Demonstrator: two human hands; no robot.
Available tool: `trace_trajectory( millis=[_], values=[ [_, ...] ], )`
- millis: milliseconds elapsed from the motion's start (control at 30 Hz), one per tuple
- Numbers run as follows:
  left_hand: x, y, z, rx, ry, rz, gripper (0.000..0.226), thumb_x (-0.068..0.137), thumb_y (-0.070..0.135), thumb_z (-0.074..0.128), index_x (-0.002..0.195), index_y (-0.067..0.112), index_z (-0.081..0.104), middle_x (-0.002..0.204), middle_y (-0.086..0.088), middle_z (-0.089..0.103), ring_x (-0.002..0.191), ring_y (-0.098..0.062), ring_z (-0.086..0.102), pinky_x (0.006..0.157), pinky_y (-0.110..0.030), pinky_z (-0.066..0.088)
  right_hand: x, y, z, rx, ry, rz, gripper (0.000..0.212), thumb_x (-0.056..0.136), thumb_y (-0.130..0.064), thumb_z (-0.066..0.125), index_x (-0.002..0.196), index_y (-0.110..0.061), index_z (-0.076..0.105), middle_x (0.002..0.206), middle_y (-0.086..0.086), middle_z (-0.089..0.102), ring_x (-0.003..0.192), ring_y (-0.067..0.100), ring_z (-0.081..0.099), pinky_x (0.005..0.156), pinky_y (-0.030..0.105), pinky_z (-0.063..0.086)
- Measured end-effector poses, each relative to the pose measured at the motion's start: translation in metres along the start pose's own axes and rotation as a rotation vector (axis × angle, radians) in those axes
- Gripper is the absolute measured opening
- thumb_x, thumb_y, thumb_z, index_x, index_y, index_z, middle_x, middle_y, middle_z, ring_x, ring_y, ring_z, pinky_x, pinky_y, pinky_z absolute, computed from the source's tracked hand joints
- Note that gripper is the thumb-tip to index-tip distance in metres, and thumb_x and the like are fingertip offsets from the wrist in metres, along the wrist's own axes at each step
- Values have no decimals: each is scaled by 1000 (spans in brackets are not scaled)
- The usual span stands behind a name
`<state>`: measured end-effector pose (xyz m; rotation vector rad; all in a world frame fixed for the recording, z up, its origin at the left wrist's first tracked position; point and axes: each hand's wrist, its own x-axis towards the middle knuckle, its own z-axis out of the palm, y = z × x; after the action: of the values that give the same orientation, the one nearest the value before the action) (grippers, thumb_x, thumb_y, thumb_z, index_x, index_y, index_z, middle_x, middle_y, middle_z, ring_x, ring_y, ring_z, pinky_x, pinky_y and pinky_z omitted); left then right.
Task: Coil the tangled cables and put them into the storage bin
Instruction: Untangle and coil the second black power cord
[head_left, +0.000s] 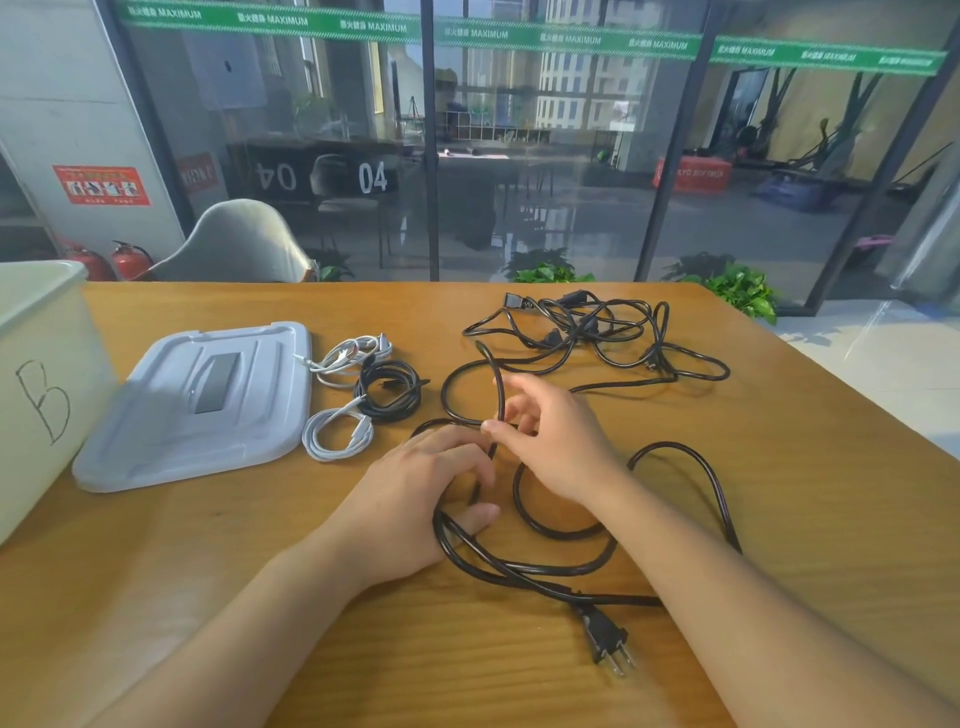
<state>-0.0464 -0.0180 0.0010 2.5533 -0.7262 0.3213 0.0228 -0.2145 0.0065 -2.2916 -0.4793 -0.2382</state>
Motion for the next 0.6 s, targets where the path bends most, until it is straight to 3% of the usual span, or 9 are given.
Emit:
trace_trajectory(
  millis=[100, 167, 267, 333, 467, 533, 600],
  values=[
    [0, 1, 0, -13, 22, -12, 38, 89, 48, 74, 123, 37, 60, 138, 21, 54, 127, -2, 50, 104, -36, 49, -1, 2, -1, 19, -22, -22, 41, 96, -30, 71, 136, -31, 63, 91, -15, 72, 75, 4, 58, 78, 29, 54],
    [0, 1, 2, -18, 83, -46, 68, 85, 48, 79, 143, 36, 46, 145, 18, 48, 132, -4, 47, 110, -37, 47, -4, 2, -2, 24, -24, -61, 36, 98, -25, 69, 132, -35, 66, 90, -14, 70, 76, 5, 59, 75, 26, 54],
    [-1, 1, 3, -3, 181, -115, 123, 74, 53, 87, 164, 31, 6, 169, 9, 14, 155, -13, 20, 124, -35, 26, -8, 3, -3, 66, -59, -113, 34, 102, -22, 65, 130, -40, 68, 100, -18, 70, 88, 5, 63, 77, 21, 53],
    [0, -1, 3, 6, 210, -141, 141, 69, 61, 88, 164, 31, -11, 173, 9, -6, 160, -14, 3, 124, -34, 15, -11, 3, -7, 113, -96, -147, 32, 104, -21, 63, 128, -39, 71, 105, -19, 69, 93, 8, 63, 78, 19, 50],
    [0, -6, 4, 23, 213, -144, 144, 67, 63, 88, 164, 30, -12, 172, 13, -12, 157, -2, -8, 120, -18, 0, -17, 3, -13, 148, -178, -233, 28, 103, -10, 63, 112, -32, 79, 107, -19, 68, 102, 10, 63, 80, 20, 47],
    [1, -6, 3, 26, 197, -114, 134, 69, 59, 89, 165, 29, 2, 173, 14, -5, 157, 0, -3, 119, -14, 1, -19, 0, -13, 141, -203, -263, 34, 101, -2, 62, 105, -31, 80, 107, -20, 68, 104, 9, 62, 82, 17, 44],
    [0, -4, 2, 10, 166, -73, 110, 72, 55, 89, 159, 28, 27, 170, 15, 15, 155, 1, 9, 124, -20, 13, -20, -1, -15, 116, -219, -300, 37, 99, 0, 62, 102, -32, 81, 109, -19, 68, 104, 10, 62, 84, 18, 45]
  ],
)
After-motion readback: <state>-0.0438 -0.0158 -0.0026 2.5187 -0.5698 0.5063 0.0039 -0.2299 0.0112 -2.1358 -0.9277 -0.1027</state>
